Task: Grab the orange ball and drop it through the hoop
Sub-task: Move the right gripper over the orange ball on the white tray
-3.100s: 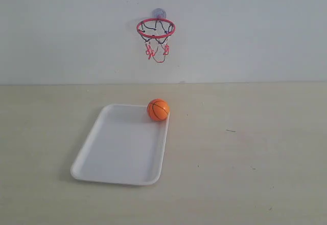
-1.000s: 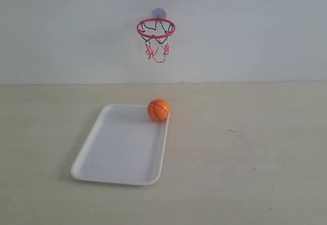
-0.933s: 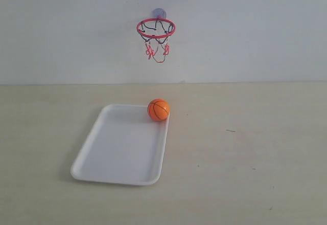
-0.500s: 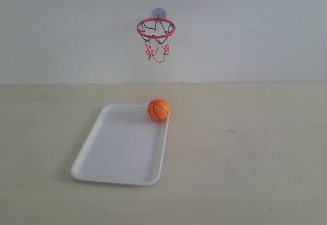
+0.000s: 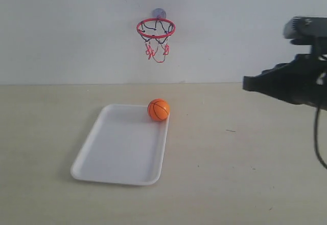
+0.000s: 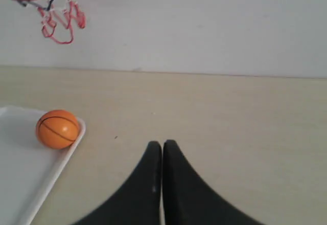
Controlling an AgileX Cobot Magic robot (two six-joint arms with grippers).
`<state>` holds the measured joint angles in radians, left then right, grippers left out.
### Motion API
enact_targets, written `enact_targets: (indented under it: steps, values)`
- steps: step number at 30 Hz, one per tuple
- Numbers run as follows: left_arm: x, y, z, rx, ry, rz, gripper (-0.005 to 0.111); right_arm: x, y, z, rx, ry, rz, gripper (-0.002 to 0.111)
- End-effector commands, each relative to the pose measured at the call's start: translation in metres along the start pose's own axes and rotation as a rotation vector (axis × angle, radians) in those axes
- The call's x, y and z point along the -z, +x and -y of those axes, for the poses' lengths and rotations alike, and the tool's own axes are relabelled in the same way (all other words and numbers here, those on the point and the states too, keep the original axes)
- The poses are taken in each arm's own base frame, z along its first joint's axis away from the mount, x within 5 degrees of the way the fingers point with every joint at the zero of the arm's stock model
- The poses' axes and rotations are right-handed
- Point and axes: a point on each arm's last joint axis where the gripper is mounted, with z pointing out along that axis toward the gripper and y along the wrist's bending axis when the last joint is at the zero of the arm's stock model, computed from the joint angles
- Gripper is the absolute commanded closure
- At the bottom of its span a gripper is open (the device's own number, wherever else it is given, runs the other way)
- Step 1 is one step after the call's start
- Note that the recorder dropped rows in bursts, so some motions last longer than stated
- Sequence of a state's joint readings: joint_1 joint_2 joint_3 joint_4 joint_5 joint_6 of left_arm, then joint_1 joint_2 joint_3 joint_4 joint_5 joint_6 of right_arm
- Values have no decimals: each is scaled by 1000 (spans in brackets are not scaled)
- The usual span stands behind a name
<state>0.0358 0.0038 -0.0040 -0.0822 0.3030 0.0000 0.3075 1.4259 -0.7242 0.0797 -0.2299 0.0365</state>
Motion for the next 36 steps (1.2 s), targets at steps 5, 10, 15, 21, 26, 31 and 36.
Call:
enact_targets:
  steps: [5, 10, 15, 21, 26, 31, 36]
  values:
    - [0, 0, 0, 14, 0, 12, 103, -84, -11, -41, 134, -83, -290, 109]
    - [0, 0, 0, 14, 0, 12, 103, -130, -23, -51, 250, -131, -517, 109]
    - [0, 0, 0, 14, 0, 12, 103, -159, -36, -81, 343, -454, -565, 109]
    - [0, 0, 0, 14, 0, 12, 103, -189, -44, -101, 269, -620, -472, 109]
    - [0, 0, 0, 14, 0, 12, 103, -201, -40, -99, 219, -579, -463, 109]
    - [0, 0, 0, 14, 0, 12, 103, -205, -31, -98, 195, -565, -502, 92]
    - [0, 0, 0, 14, 0, 12, 103, -203, -27, -95, 181, -543, -564, 46]
